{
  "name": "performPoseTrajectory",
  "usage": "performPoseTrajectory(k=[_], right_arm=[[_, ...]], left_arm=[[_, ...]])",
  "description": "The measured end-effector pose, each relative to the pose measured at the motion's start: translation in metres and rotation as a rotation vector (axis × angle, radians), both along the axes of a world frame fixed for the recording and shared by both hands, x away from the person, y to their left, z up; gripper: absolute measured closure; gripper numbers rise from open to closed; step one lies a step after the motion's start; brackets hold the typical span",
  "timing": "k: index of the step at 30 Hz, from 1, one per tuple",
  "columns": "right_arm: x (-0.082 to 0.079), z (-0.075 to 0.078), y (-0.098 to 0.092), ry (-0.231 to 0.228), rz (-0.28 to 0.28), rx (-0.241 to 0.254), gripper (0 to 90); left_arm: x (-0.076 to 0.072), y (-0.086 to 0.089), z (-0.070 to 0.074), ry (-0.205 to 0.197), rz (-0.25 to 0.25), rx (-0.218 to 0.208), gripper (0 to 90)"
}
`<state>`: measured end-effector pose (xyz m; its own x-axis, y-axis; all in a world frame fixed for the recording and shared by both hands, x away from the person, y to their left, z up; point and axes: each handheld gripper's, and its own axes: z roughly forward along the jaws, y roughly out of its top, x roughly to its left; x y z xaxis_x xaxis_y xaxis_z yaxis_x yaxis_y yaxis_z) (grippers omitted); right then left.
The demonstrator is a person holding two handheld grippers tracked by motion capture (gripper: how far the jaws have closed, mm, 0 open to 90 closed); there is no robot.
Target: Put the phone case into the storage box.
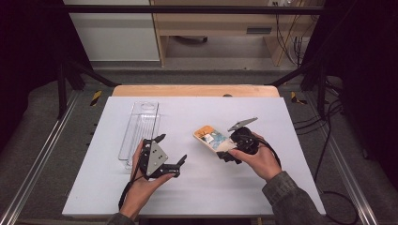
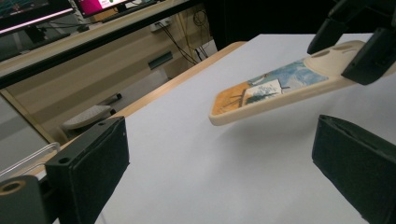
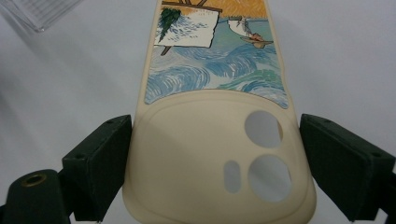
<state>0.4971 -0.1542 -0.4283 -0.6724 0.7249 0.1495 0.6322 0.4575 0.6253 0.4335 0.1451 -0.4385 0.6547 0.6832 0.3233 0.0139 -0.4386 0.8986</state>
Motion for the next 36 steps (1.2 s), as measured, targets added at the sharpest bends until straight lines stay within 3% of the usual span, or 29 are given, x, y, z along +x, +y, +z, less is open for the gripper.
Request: performPoseTrajectory(k=[8, 14, 23, 36], right_arm=[[0.0, 0.014, 0.0, 0.02, 0.016, 0.015, 12.3], [-0.002, 0.023, 0.001, 0.022, 0.024, 0.044, 12.3], [-0.006, 0.028, 0.007, 0.015, 0.039, 0.037, 12.3], [-0.006, 0.043, 0.018, 0.034, 0.044, 0.027, 12.3]], left_arm=[[0.002, -0.017, -0.003, -0.035, -0.026, 0.083, 4.1], [-0.001, -0.029, -0.005, -0.057, -0.047, 0.123, 4.7], [-0.001, -0.039, -0.01, -0.102, -0.056, 0.179, 5.4], [0.004, -0.046, -0.005, -0.212, -0.03, 0.273, 10.1]])
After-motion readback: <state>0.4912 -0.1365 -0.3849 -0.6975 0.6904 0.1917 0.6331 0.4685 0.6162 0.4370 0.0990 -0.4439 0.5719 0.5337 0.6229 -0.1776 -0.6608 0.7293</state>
